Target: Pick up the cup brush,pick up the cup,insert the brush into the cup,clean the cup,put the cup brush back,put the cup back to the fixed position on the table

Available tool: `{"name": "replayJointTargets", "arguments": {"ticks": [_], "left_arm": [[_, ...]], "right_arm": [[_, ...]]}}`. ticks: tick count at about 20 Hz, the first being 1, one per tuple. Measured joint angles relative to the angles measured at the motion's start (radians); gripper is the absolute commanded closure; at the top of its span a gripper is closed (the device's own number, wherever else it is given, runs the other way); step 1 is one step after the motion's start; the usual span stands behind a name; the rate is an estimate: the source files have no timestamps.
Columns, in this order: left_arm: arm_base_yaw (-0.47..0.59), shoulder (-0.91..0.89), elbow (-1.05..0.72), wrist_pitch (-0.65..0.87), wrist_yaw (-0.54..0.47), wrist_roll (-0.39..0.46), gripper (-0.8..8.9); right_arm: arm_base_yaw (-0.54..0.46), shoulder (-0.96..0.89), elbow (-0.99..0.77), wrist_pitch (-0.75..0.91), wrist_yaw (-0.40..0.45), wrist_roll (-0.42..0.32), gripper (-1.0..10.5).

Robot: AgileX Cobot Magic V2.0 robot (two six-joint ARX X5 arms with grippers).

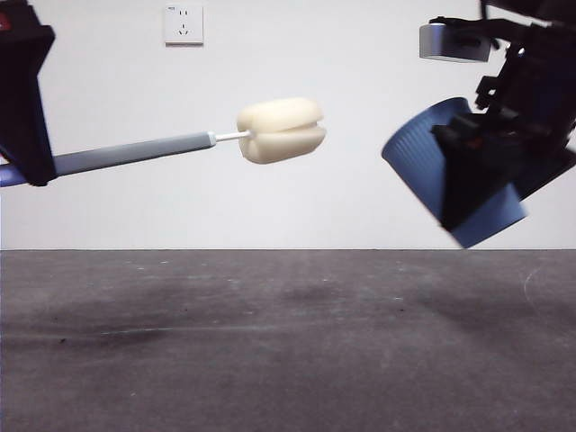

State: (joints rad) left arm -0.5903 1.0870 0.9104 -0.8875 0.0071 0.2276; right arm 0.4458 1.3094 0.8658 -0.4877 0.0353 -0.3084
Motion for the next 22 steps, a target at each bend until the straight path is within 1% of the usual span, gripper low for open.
{"name": "replayJointTargets", "arguments": {"ticks": [1, 5, 7, 8, 9, 11, 14, 16, 19, 22], "left_arm": [[0.0, 0.0, 0.0, -0.002, -0.001, 0.011, 8.22], [-0.01, 0.0, 0.0, -0.023, -0.005, 0.077, 8.22], [-0.044, 0.0, 0.0, -0.04, -0.004, 0.112, 8.22], [-0.062, 0.0, 0.0, -0.047, -0.004, 0.126, 8.22], [-0.078, 0.0, 0.0, -0.047, -0.004, 0.136, 8.22], [-0.095, 0.0, 0.0, -0.047, -0.004, 0.146, 8.22], [-0.096, 0.0, 0.0, -0.047, -0.005, 0.149, 8.22], [-0.098, 0.0, 0.0, -0.047, -0.004, 0.15, 8.22], [-0.126, 0.005, 0.0, -0.052, -0.003, 0.15, 8.22], [-0.151, 0.008, 0.0, -0.056, -0.003, 0.146, 8.22]], "right_arm": [[0.008, 0.0, 0.023, -0.05, 0.044, -0.037, 9.6], [0.045, 0.0, 0.071, -0.187, 0.27, -0.241, 9.6], [0.064, 0.0, 0.071, -0.2, 0.348, -0.34, 9.6], [0.074, 0.0, 0.071, -0.199, 0.371, -0.381, 9.6], [0.086, 0.0, 0.071, -0.2, 0.386, -0.416, 9.6], [0.111, 0.0, 0.071, -0.2, 0.389, -0.467, 9.6], [0.146, 0.0, 0.071, -0.199, 0.436, -0.539, 9.6], [0.172, 0.0, 0.071, -0.199, 0.444, -0.586, 9.6], [0.207, 0.01, 0.071, -0.177, 0.492, -0.635, 9.6], [0.242, 0.018, 0.071, -0.172, 0.494, -0.657, 9.6]]}}
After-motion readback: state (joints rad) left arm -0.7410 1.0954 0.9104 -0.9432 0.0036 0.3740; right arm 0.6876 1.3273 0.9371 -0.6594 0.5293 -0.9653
